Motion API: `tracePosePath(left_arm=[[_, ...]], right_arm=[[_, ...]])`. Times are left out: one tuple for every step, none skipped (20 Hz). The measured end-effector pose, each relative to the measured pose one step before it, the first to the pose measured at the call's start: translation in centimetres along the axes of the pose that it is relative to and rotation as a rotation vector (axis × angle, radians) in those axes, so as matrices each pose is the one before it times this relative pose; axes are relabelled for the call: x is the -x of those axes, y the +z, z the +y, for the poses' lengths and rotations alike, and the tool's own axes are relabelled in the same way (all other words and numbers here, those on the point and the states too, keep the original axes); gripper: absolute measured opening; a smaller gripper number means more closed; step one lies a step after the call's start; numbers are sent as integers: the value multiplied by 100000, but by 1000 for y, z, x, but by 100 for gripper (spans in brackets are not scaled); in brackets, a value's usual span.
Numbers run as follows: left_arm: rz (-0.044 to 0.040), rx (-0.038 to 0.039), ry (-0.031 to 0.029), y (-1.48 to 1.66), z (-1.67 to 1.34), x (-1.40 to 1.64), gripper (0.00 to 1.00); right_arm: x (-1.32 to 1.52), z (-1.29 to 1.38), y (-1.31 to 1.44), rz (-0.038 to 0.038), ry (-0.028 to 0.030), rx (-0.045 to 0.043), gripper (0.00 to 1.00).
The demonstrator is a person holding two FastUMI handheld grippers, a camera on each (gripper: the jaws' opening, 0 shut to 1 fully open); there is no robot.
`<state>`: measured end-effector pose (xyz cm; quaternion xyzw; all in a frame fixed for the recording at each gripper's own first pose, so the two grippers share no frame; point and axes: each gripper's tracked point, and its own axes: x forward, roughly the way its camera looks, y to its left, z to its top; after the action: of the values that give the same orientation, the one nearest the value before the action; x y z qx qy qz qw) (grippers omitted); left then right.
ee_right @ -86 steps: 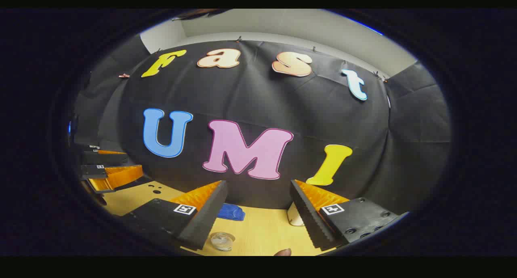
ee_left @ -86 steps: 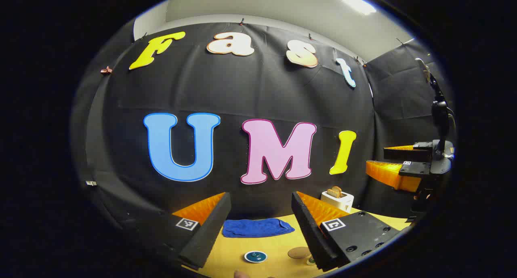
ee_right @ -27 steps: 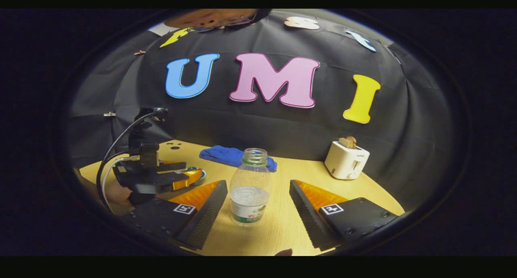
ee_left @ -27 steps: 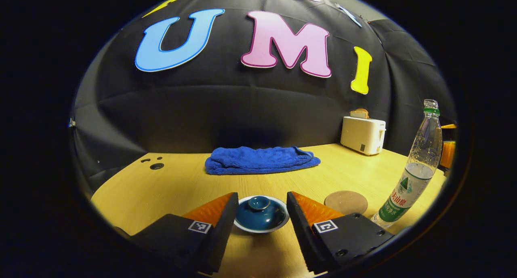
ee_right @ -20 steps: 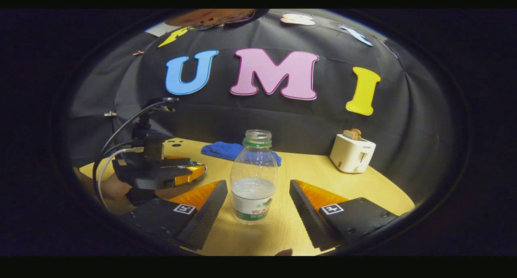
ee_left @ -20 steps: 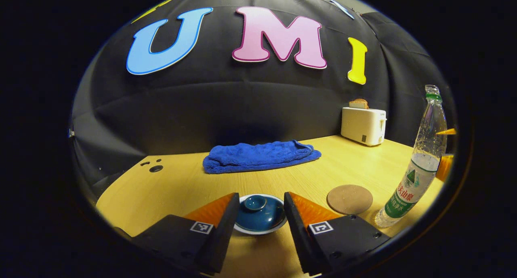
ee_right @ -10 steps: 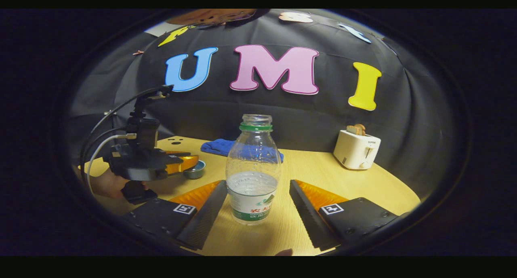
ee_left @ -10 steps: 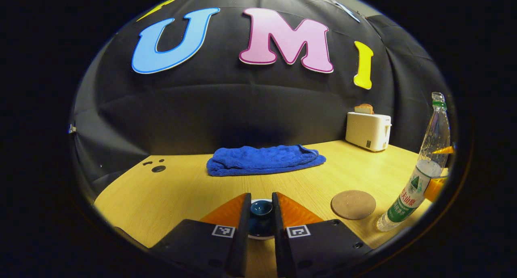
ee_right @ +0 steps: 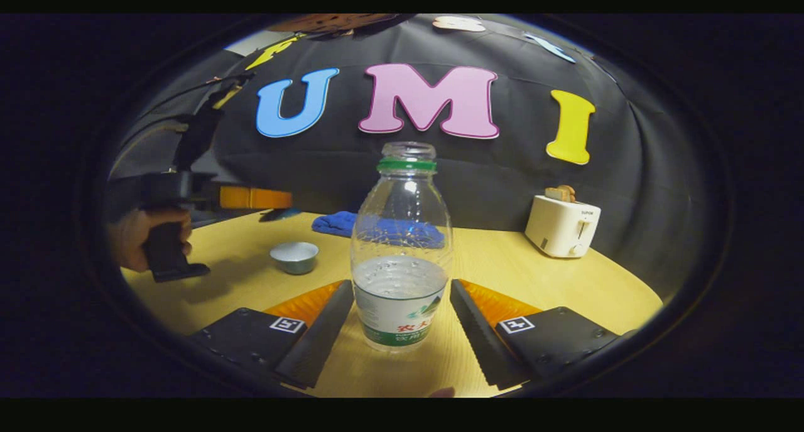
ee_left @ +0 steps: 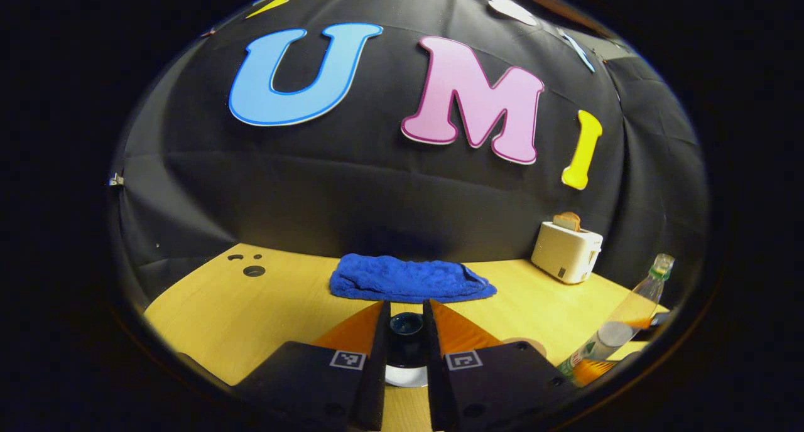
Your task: Open the teacup lid with one hand, grasp the water bottle and pour water into the teacup with the other hand; after pouring, place the water bottle on the coaster and then close the teacup lid.
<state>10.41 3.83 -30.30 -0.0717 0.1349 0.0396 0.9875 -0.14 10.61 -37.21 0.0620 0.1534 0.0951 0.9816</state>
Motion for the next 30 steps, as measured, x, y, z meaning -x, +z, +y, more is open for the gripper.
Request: tracePosePath(left_arm=[[244, -77, 774, 173, 515, 266, 31], [315, -225, 701, 6, 430, 315, 31], [467, -93, 806, -237, 474, 222, 31], [805, -32, 1108, -277, 495, 245, 28], [801, -148, 1200, -344, 578, 211, 31], [581, -356, 1231, -159, 552, 216, 32], [207, -366, 1497, -153, 655, 184, 32], [-174, -454, 1305, 78, 560, 212, 32], [-631, -700, 1302, 97, 483, 109, 32], [-488, -942, 911, 227, 428, 164, 35], [-199, -1014, 1105, -32, 503, 213, 29], [-457, -843, 874, 125, 421, 120, 32], [-406, -683, 568, 66, 358, 106, 32], [-297, -378, 366, 157, 215, 259, 32], [-271, -43, 265, -57, 161, 163, 32], [-123, -134, 273, 49, 237, 221, 32], [1, -316, 308, -29, 214, 127, 31], [-67, -93, 298, 8, 255, 149, 35], [-16, 265, 138, -92, 190, 159, 31], [103, 327, 259, -59, 197, 220, 35], [117, 237, 345, -259, 410, 26, 32], [66, -192, 558, -96, 413, 158, 31], [-105, -318, 589, -297, 341, 190, 32], [-41, -141, 470, -68, 276, 119, 32], [60, -80, 370, -80, 242, 70, 32], [53, -45, 476, -147, 325, 122, 31], [109, -176, 299, -79, 210, 129, 31], [79, -117, 494, -36, 215, 121, 31], [134, 148, 362, -185, 287, 2, 31], [26, 315, 266, -36, 185, 170, 35]], right_arm=[[-104, -112, -151, 350, -450, 118, 95], [-214, -27, 77, -288, -77, -277, 91], [-228, -52, -12, -69, -454, -360, 90], [-226, 5, 2, 420, -361, -370, 84], [-344, -173, 174, 909, -606, 282, 80], [-96, -141, 282, 707, -1102, 825, 79], [-280, -258, 600, -581, -1756, 2142, 75], [-276, -290, 882, -1506, -2050, 3265, 76], [-290, -426, 926, -2007, -1828, 3980, 76], [-471, -253, 853, -1207, -1531, 4448, 75], [-531, -73, 613, -843, -874, 4079, 75], [-580, -33, 542, 31, -687, 4247, 75], [-659, -94, 578, -113, -874, 4552, 75], [-693, -47, 356, -396, -718, 4231, 75], [-617, 8, 281, -165, -446, 4855, 75], [-490, -37, 305, -18, -497, 5538, 75], [-573, -48, 301, -112, -411, 5849, 75], [-468, 139, 241, -36, -452, 5466, 75], [-546, 226, 189, -44, -190, 4880, 75], [-375, 236, 209, -159, 292, 4296, 75], [-503, 284, 193, 107, 564, 3922, 75], [-493, 320, 178, -106, 318, 3685, 75], [-428, 411, 149, 75, 878, 4102, 78], [-311, 423, 9, 146, 514, 4670, 75], [-310, 198, 253, -520, 274, 4816, 75], [-363, 112, 242, -356, 177, 4706, 75], [-358, 120, 155, -325, 63, 4226, 75], [-239, 207, 145, -321, 169, 3967, 75], [-276, 61, 83, -218, -18, 4042, 75], [-290, 120, 89, -447, -156, 3794, 75]])
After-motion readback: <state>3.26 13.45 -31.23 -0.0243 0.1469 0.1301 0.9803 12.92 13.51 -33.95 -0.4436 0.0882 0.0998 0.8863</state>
